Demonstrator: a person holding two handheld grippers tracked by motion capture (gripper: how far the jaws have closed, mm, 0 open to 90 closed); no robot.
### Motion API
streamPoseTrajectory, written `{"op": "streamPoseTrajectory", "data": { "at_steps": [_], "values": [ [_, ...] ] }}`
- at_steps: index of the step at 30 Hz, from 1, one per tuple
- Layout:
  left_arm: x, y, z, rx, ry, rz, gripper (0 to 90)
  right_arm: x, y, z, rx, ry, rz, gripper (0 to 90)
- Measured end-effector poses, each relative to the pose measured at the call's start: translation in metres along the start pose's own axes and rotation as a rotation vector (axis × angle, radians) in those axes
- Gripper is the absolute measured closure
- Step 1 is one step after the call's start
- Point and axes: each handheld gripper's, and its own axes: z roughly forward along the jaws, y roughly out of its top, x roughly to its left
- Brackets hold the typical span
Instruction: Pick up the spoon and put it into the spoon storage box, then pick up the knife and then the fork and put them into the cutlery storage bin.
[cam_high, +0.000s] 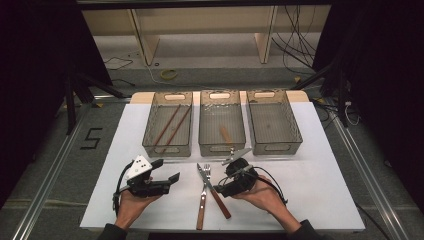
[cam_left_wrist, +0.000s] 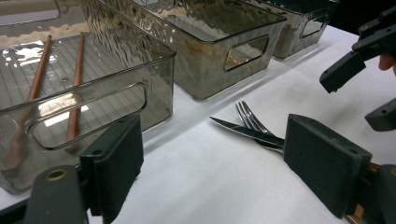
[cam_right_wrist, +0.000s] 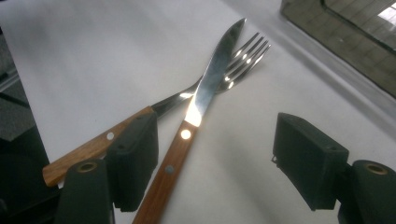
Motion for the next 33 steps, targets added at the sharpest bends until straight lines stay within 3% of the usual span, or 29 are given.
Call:
{"op": "streamPoseTrajectory", "data": {
  "at_steps": [19,29,31,33],
  "values": [
    [0.000,0.000,0.001,0.003,-0.004,0.007,19.3,0.020,-0.007,0.018,0.124,0.019,-0.065,35.9],
    [-0.001,0.000,0.000,0.004,-0.003,0.010,19.3,0.025,-0.009,0.025,0.163,0.022,-0.087,43.8],
    [-0.001,0.001,0.000,0.002,-0.003,0.010,19.3,0.026,-0.009,0.024,0.145,0.013,-0.095,47.2],
    [-0.001,0.000,0.000,0.006,-0.003,0.010,19.3,0.028,-0.009,0.022,0.132,0.043,-0.108,55.7]
  ]
}}
